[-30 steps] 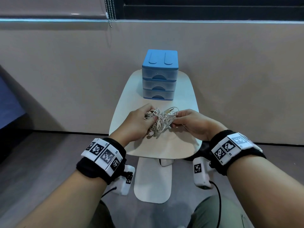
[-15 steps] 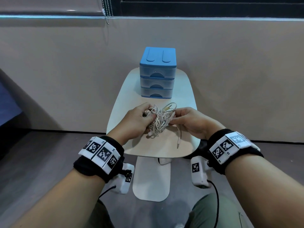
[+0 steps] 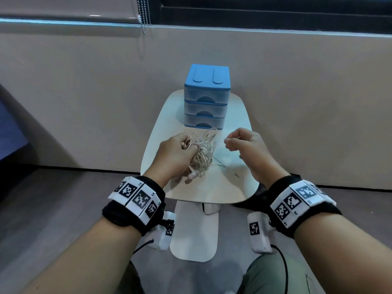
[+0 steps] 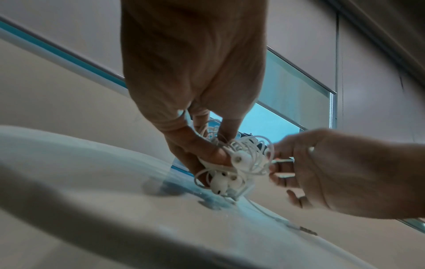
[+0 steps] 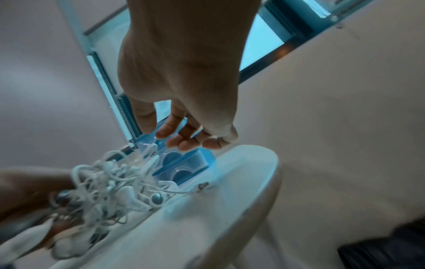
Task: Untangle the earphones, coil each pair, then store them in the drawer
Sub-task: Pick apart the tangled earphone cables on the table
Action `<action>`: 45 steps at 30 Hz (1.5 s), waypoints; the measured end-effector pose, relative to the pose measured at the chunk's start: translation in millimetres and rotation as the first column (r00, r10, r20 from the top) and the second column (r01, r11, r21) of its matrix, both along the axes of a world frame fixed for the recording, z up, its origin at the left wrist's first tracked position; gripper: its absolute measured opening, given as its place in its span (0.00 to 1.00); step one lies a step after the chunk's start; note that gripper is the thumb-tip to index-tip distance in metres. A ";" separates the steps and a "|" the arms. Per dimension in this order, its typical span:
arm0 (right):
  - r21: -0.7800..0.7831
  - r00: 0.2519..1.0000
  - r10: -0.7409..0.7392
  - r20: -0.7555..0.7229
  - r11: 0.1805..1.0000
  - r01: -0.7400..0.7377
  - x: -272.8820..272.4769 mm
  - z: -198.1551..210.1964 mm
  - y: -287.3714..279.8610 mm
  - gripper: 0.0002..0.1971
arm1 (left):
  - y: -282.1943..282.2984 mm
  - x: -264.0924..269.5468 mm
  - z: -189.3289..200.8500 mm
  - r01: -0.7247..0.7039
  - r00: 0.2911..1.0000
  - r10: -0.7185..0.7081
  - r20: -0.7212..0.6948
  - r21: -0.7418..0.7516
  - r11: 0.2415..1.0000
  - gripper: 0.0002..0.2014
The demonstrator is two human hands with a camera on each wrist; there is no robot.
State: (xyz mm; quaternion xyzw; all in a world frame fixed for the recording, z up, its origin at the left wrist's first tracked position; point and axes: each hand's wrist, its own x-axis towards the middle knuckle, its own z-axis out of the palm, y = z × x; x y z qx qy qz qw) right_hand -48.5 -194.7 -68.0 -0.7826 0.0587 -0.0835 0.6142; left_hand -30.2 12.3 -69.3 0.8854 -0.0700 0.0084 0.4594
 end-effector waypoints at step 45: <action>0.282 0.885 0.403 0.234 0.843 -0.459 -39.9 59.1 44.3 0.10 | -1.2 -11.8 -10.7 0.173 0.984 -0.178 0.024 0.131 0.976 0.05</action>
